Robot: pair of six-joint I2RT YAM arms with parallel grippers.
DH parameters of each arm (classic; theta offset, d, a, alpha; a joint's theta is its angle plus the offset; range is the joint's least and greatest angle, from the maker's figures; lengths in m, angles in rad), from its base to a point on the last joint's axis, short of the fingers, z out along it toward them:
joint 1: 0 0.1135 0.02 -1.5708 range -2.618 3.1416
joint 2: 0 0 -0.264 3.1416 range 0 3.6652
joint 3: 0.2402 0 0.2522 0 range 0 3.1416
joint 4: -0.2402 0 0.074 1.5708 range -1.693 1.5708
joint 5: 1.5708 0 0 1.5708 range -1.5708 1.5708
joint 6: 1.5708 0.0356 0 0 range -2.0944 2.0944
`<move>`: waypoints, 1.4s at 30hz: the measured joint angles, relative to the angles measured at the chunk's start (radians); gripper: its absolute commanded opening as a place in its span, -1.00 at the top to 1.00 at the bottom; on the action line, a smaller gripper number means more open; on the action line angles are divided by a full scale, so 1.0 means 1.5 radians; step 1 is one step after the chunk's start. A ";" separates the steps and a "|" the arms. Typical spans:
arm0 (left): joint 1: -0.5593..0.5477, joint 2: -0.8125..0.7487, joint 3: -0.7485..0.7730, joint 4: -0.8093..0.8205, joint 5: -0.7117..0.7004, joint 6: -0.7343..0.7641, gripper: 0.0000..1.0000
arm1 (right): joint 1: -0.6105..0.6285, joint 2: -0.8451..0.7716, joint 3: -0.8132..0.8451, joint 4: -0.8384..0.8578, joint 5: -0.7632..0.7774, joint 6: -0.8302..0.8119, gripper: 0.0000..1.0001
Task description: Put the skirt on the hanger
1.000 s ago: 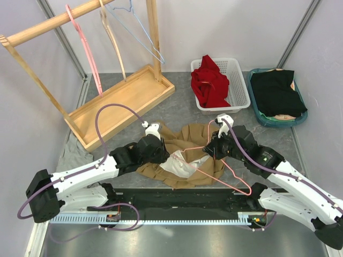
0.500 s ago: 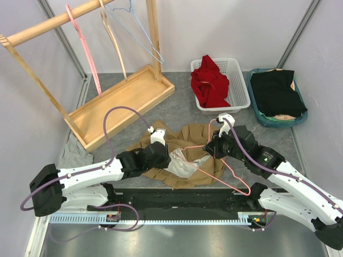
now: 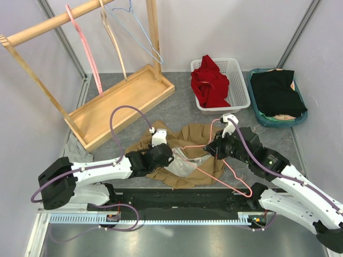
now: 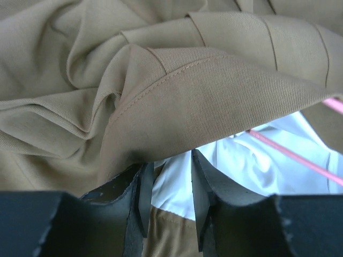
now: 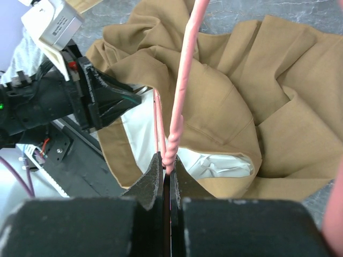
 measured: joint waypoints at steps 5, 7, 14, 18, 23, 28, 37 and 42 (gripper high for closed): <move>0.000 0.006 0.000 0.023 -0.011 0.001 0.26 | 0.000 -0.013 -0.011 0.001 -0.007 0.009 1.00; 0.000 0.009 0.000 0.030 -0.014 0.001 0.32 | 0.000 -0.017 -0.020 0.000 -0.010 0.011 1.00; 0.000 0.038 0.000 0.043 -0.016 0.001 0.45 | 0.000 -0.030 -0.041 -0.004 -0.018 0.021 1.00; 0.000 0.053 0.000 0.043 -0.019 0.001 0.83 | 0.000 -0.039 -0.042 -0.011 -0.021 0.024 1.00; 0.000 0.056 0.000 0.041 -0.022 0.000 0.88 | 0.000 -0.043 -0.042 -0.016 -0.021 0.025 1.00; 0.000 0.042 0.000 0.034 -0.022 0.000 0.92 | 0.000 -0.044 -0.043 -0.016 -0.021 0.025 1.00; 0.000 -0.008 0.000 0.026 -0.021 -0.001 0.96 | 0.000 -0.048 -0.045 -0.019 -0.021 0.027 1.00; 0.000 -0.012 -0.003 0.022 -0.020 -0.001 0.97 | 0.000 -0.049 -0.045 -0.021 -0.021 0.027 1.00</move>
